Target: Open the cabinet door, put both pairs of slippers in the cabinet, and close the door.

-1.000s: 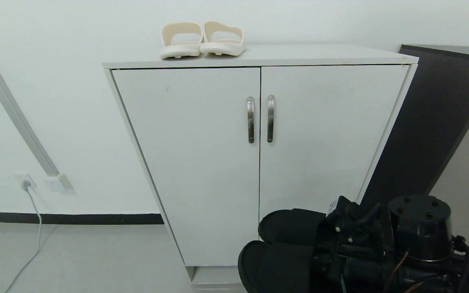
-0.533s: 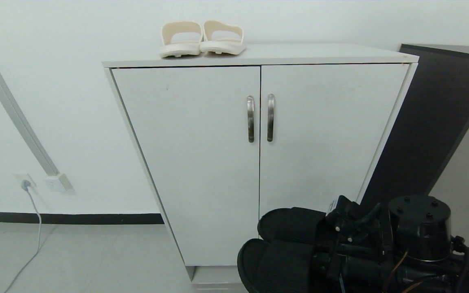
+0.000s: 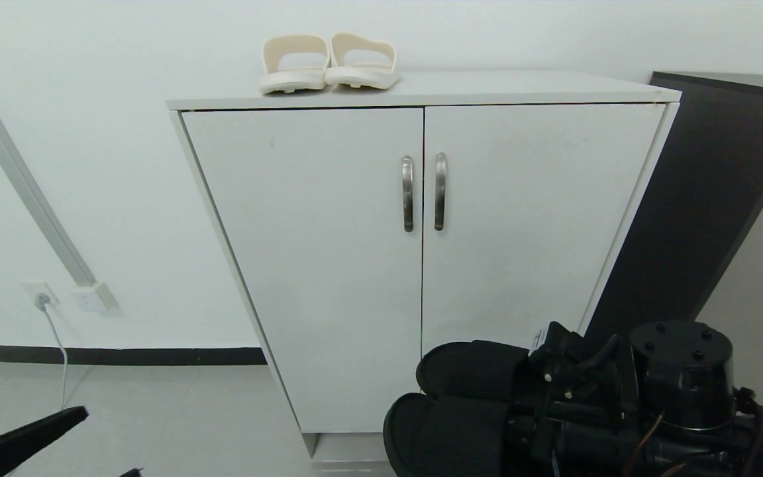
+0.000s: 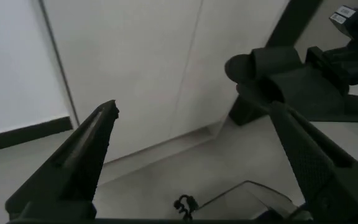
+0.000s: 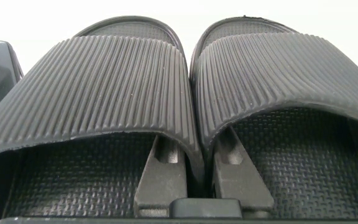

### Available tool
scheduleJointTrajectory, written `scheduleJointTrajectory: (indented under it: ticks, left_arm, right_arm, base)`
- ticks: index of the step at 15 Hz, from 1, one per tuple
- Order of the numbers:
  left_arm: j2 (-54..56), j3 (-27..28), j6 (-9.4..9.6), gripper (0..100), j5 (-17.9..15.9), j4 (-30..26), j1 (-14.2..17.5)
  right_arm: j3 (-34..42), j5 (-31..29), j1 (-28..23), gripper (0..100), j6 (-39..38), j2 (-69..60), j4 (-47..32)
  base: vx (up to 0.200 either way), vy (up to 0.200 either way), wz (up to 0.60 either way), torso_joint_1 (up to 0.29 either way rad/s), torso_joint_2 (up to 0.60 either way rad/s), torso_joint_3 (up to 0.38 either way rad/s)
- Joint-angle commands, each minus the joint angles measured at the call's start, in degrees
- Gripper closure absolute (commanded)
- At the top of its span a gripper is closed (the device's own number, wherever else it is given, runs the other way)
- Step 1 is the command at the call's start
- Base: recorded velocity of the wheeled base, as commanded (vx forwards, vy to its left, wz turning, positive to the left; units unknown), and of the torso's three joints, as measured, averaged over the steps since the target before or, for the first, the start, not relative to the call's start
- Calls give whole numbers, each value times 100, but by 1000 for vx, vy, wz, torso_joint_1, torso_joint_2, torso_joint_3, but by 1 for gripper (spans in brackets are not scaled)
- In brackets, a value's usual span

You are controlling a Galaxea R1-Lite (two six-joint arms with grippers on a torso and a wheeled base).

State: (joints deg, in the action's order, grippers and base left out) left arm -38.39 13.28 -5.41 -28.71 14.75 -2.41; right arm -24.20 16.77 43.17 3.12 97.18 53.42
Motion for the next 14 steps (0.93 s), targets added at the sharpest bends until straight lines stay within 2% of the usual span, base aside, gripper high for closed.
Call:
scheduleJointTrajectory:
  ticks: [1, 3, 4, 7, 10, 14]
  left_arm:
    - [-1602, 263, 5, 0, -284, 705, -602]
    - [-2226, 518, -4, 0, -267, 1258, -1059]
    - [-2419, 685, -48, 0, -170, 1364, -1288]
    - [-2911, 1327, -92, 0, 164, 1390, -2202]
    - [-3711, 2346, -109, 0, 595, 1399, -2817]
    - [-4704, 3586, -417, 0, 849, 1496, -3485]
  right_arm:
    - [-6, 1, 51, 100, 4, 2, 2]
    - [3, 1, 87, 100, 4, 2, 2]
    - [3, 1, 95, 100, 4, 2, 2]
    - [38, 10, 157, 100, 4, 20, 2]
    - [91, 10, 192, 100, -4, 2, 81]
    - [117, 19, 175, 100, -22, -6, 90]
  base:
    - [0, 0, 0, 0, 0, 0]
    - [0, 0, 0, 0, 0, 0]
    - [0, 0, 0, 0, 0, 0]
    - [0, 0, 0, 0, 0, 0]
    - [0, 0, 0, 0, 0, 0]
    - [0, 0, 0, 0, 0, 0]
